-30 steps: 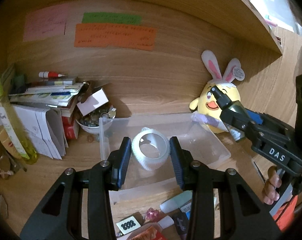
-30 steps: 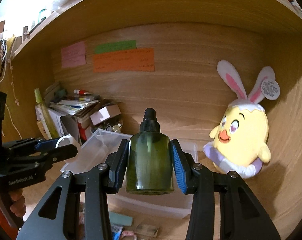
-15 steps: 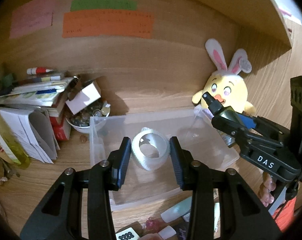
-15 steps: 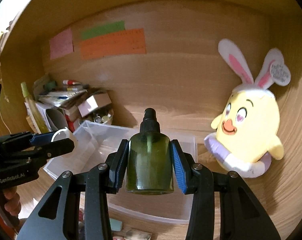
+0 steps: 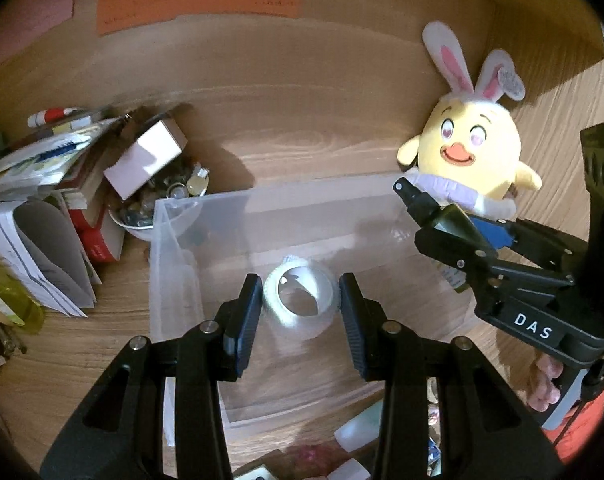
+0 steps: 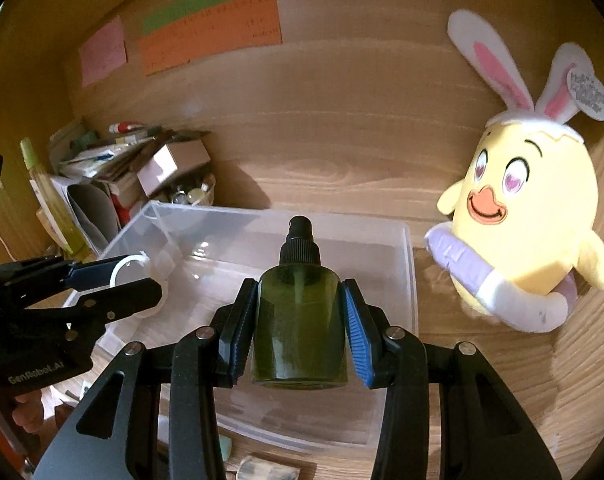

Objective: Organize objects
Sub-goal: 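Lift the tape roll and spray bottle and carry both over the clear box, then open the left tool over the box while the right tool releases the spray bottle inside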

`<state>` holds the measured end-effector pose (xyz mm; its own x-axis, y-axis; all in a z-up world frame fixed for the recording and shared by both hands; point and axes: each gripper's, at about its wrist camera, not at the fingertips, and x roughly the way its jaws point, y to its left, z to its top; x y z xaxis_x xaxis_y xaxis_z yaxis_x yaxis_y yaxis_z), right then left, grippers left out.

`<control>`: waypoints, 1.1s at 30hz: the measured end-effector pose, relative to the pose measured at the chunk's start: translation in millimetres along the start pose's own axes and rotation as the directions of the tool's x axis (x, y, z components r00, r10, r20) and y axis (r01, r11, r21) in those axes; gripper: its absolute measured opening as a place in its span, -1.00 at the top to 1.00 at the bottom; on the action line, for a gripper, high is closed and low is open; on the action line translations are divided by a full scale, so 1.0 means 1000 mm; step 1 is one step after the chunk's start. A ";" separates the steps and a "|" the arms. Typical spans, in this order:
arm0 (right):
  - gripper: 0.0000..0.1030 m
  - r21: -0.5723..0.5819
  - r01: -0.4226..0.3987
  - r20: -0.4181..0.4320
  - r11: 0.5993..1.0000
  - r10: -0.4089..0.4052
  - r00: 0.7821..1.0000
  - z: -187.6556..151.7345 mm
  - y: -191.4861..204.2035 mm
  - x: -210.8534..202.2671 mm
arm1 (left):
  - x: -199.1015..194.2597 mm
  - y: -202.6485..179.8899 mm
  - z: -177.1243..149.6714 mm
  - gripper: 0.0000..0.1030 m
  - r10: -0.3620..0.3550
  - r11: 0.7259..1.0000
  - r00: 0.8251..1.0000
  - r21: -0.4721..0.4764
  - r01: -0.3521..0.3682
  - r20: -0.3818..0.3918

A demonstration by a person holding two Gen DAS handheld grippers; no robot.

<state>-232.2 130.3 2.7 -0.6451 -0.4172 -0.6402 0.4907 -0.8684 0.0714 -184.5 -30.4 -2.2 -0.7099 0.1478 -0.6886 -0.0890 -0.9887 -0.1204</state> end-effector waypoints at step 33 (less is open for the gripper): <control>0.25 -0.046 0.054 -0.095 0.998 -0.058 0.994 -0.014 0.010 0.026 | 0.015 -0.001 -0.007 -0.23 0.006 1.000 0.999 0.007 -0.006 -0.049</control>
<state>-235.6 114.5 -23.6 -0.6140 -0.3389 -0.7129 0.4817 -0.8764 0.0018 -190.5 -27.3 -17.5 -0.6753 0.1428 -0.7236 -0.0902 -0.9897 -0.1111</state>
